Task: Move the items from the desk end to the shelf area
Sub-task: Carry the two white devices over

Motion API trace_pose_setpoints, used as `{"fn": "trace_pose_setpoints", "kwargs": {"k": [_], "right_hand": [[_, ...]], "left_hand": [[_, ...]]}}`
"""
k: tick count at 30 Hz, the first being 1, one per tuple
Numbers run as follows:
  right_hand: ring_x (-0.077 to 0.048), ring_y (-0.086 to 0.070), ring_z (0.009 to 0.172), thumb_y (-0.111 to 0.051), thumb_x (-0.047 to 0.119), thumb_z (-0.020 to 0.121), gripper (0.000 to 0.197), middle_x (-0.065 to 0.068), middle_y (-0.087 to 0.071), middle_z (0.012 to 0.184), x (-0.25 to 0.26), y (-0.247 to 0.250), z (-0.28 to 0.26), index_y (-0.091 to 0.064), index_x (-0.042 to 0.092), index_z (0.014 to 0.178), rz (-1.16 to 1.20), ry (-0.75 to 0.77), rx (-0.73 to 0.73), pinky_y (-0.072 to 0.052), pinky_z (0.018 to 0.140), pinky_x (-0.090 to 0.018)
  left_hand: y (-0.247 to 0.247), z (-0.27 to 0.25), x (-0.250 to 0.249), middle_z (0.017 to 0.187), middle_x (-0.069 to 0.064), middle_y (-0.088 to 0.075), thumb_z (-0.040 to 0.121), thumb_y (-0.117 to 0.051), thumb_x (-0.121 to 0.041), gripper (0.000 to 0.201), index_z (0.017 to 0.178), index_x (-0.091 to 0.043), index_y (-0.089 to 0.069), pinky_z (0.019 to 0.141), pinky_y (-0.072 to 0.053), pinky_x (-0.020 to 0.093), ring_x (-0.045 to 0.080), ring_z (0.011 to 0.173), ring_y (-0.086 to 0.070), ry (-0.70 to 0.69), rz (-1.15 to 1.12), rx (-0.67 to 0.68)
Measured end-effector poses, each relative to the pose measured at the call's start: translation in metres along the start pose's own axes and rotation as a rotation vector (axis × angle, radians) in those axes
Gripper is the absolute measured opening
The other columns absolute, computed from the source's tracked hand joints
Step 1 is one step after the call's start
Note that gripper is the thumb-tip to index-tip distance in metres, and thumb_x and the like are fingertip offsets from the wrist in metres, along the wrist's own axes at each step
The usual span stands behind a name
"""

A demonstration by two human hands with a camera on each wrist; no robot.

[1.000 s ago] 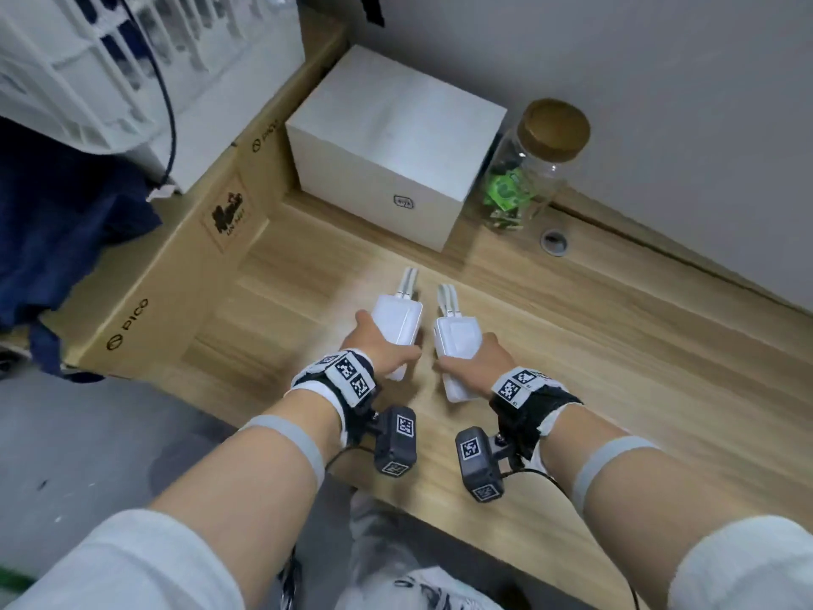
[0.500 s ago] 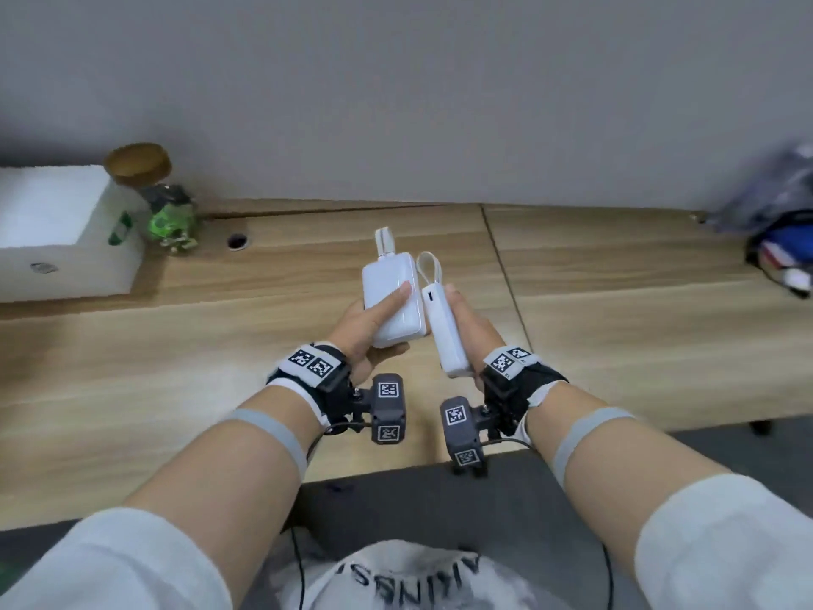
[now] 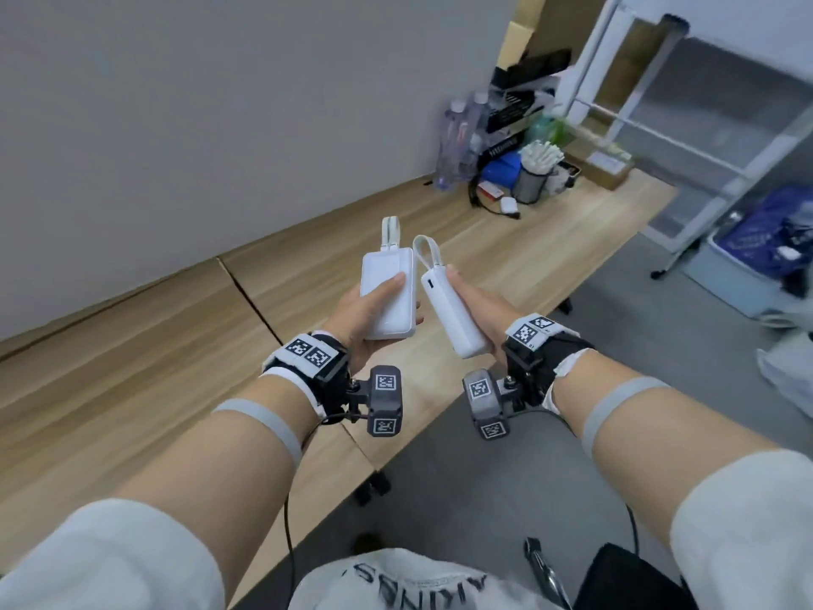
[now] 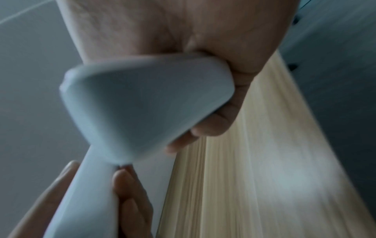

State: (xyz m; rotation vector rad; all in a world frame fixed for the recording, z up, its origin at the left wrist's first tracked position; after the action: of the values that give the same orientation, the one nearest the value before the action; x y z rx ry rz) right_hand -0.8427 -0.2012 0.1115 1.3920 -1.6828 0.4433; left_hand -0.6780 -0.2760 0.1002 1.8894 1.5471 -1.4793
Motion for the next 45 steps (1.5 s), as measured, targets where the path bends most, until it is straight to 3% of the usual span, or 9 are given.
{"fn": "trace_pose_setpoints", "kwargs": {"k": [6, 10, 13, 18, 25, 32, 37, 41, 45], "right_hand": [[-0.022, -0.067, 0.075, -0.049, 0.081, 0.078, 0.069, -0.006, -0.069, 0.087, -0.015, 0.117, 0.038, -0.064, 0.016, 0.096, 0.062, -0.079, -0.156, -0.054, 0.071, -0.031], [-0.029, -0.071, 0.091, -0.05, 0.087, 0.07, 0.077, -0.011, -0.072, 0.097, -0.029, 0.181, 0.089, -0.064, 0.016, 0.098, 0.129, -0.12, -0.184, -0.056, 0.09, -0.042], [-0.029, -0.071, 0.094, -0.05, 0.089, 0.066, 0.087, -0.011, -0.072, 0.102, -0.032, 0.23, 0.142, -0.065, 0.015, 0.107, 0.145, -0.119, -0.165, -0.055, 0.093, -0.045], [-0.027, -0.07, 0.094, -0.047, 0.084, 0.076, 0.075, -0.009, -0.071, 0.097, -0.026, 0.332, 0.22, -0.064, 0.014, 0.098, 0.123, -0.149, -0.14, -0.055, 0.089, -0.037], [-0.03, -0.064, 0.101, -0.043, 0.075, 0.086, 0.076, -0.011, -0.067, 0.11, 0.0, 0.457, 0.312, -0.062, 0.008, 0.116, -0.061, -0.093, -0.188, -0.049, 0.092, -0.037], [-0.031, -0.065, 0.098, -0.054, 0.06, 0.089, 0.057, -0.01, -0.067, 0.109, 0.011, 0.515, 0.404, -0.057, 0.008, 0.114, -0.271, -0.117, -0.184, -0.052, 0.092, -0.04], [-0.029, -0.066, 0.098, -0.06, 0.055, 0.085, 0.06, -0.009, -0.068, 0.11, 0.012, 0.549, 0.473, -0.055, 0.007, 0.121, -0.437, -0.18, -0.129, -0.053, 0.092, -0.041], [-0.032, -0.062, 0.106, -0.06, 0.04, 0.092, 0.047, -0.01, -0.062, 0.118, 0.019, 0.565, 0.513, -0.048, 0.008, 0.125, -0.529, -0.19, -0.058, -0.05, 0.092, -0.039], [-0.032, -0.057, 0.117, -0.056, 0.025, 0.097, 0.042, -0.01, -0.058, 0.129, 0.031, 0.564, 0.544, -0.046, 0.007, 0.134, -0.537, -0.163, 0.061, -0.045, 0.093, -0.032]], "left_hand": [[-0.099, 0.081, 0.002, 0.098, 0.018, -0.074, 0.084, -0.073, -0.048, 0.057, 0.123, -0.01, -0.059, 0.069, -0.06, 0.036, 0.03, 0.081, -0.074, 0.04, 0.072, 0.065], [-0.158, 0.14, 0.011, 0.094, 0.018, -0.074, 0.084, -0.072, -0.05, 0.06, 0.122, -0.006, -0.059, 0.073, -0.06, 0.039, 0.031, 0.08, -0.074, 0.085, 0.138, 0.061], [-0.205, 0.19, 0.018, 0.092, 0.018, -0.074, 0.085, -0.071, -0.049, 0.057, 0.117, -0.003, -0.06, 0.073, -0.061, 0.038, 0.031, 0.079, -0.074, 0.108, 0.168, 0.04], [-0.289, 0.278, 0.025, 0.096, 0.019, -0.073, 0.081, -0.075, -0.051, 0.063, 0.121, -0.005, -0.058, 0.066, -0.061, 0.037, 0.031, 0.077, -0.075, 0.133, 0.151, -0.071], [-0.37, 0.372, 0.023, 0.114, 0.019, -0.072, 0.074, -0.078, -0.054, 0.066, 0.121, -0.012, -0.063, 0.073, -0.061, 0.043, 0.033, 0.096, -0.073, 0.107, 0.203, -0.118], [-0.415, 0.471, 0.05, 0.108, 0.012, -0.071, 0.093, -0.068, -0.027, 0.032, 0.12, -0.011, -0.06, 0.079, -0.06, 0.043, 0.026, 0.091, -0.069, 0.232, 0.263, -0.024], [-0.441, 0.541, 0.071, 0.1, 0.01, -0.071, 0.094, -0.066, -0.017, 0.017, 0.11, -0.012, -0.061, 0.063, -0.061, 0.036, 0.024, 0.085, -0.069, 0.343, 0.279, 0.017], [-0.447, 0.581, 0.077, 0.116, 0.015, -0.071, 0.085, -0.074, -0.03, 0.045, 0.122, -0.007, -0.061, 0.092, -0.055, 0.055, 0.034, 0.104, -0.069, 0.404, 0.348, -0.062], [-0.45, 0.603, 0.078, 0.118, 0.016, -0.068, 0.094, -0.066, -0.023, 0.033, 0.121, -0.004, -0.063, 0.085, -0.056, 0.045, 0.035, 0.104, -0.067, 0.428, 0.36, -0.157]]}}
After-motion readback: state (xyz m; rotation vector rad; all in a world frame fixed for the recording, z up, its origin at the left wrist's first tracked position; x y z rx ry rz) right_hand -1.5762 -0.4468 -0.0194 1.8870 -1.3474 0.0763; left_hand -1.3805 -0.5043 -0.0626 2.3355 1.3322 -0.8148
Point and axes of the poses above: each hand's wrist, its own z-axis towards the middle knuckle, its own y-axis out of the back of the hand, x = y × z, the point moved 6 cm from there along z, towards the middle knuckle
